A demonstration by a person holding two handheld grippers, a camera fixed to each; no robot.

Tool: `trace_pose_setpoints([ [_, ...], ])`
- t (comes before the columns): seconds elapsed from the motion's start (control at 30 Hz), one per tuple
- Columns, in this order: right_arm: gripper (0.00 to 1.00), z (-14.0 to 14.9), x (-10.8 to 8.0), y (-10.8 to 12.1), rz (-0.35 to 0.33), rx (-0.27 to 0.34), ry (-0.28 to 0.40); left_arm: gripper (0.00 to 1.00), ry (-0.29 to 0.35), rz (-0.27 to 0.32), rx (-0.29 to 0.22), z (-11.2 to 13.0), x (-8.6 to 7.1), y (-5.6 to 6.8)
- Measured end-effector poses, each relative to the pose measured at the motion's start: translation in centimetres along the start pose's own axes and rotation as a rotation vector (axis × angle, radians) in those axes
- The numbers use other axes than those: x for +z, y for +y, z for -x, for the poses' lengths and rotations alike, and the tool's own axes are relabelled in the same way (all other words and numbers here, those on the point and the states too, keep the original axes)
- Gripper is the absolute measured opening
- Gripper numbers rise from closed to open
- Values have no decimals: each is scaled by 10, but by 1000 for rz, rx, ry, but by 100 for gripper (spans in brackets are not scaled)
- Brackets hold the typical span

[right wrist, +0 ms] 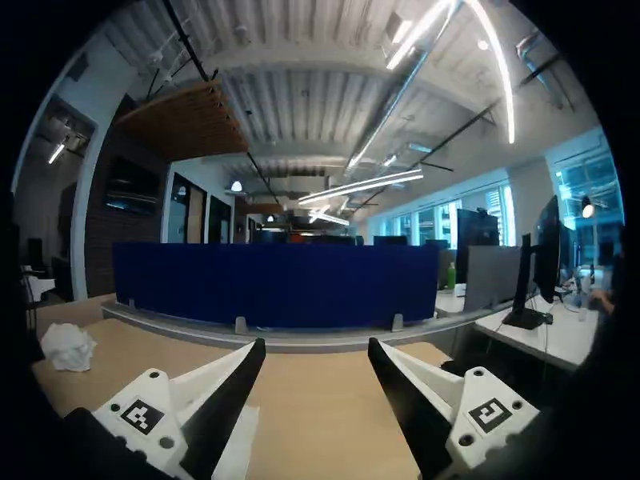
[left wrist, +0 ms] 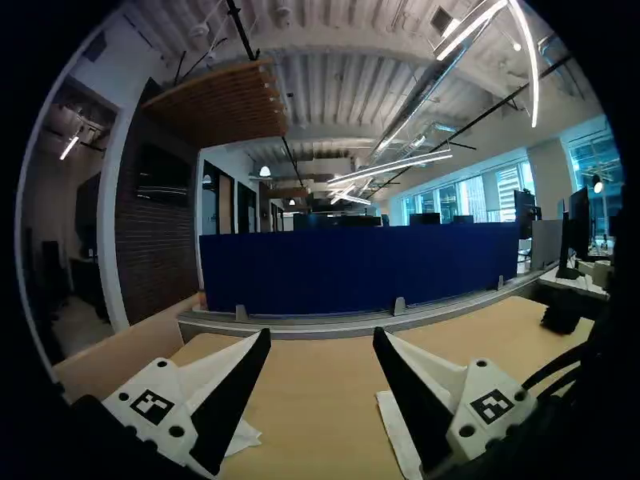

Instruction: Fold towel

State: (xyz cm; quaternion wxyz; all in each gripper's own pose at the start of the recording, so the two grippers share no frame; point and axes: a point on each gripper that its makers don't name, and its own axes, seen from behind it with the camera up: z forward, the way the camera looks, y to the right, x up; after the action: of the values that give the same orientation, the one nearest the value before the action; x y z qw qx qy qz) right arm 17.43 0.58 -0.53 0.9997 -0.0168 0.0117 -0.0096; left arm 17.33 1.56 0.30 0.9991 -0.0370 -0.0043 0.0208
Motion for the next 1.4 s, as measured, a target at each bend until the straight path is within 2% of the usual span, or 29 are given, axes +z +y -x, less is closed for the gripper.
trace_pose_setpoints([
  [0.1, 100, -5, 2, -2, -15, -16, -24, 95, -30, 16, 18, -5, 2, 3],
  [0.17, 100, -6, 4, -5, -30, -24, -40, 95, -51, 44, 27, -5, 3, 9],
  [0.3, 99, 0, 4, -19, -97, -45, -96, 95, -127, 152, 49, 7, 2, 32],
  [0.47, 100, 20, -3, -42, -218, -100, -207, 95, -241, 297, 97, 34, -5, 62],
  [0.67, 100, 51, -23, -69, -392, -172, -370, 95, -361, 441, 159, 64, -23, 89],
  [0.8, 100, 66, -37, -84, -502, -197, -465, 95, -426, 525, 168, 78, -34, 104],
  [0.9, 100, 74, -42, -89, -545, -214, -507, 95, -452, 559, 169, 85, -37, 111],
  [1.1, 100, 91, -45, -96, -579, -234, -544, 95, -485, 590, 197, 105, -40, 118],
  [1.4, 100, 145, -54, -102, -601, -269, -624, 95, -569, 645, 254, 159, -52, 124],
])
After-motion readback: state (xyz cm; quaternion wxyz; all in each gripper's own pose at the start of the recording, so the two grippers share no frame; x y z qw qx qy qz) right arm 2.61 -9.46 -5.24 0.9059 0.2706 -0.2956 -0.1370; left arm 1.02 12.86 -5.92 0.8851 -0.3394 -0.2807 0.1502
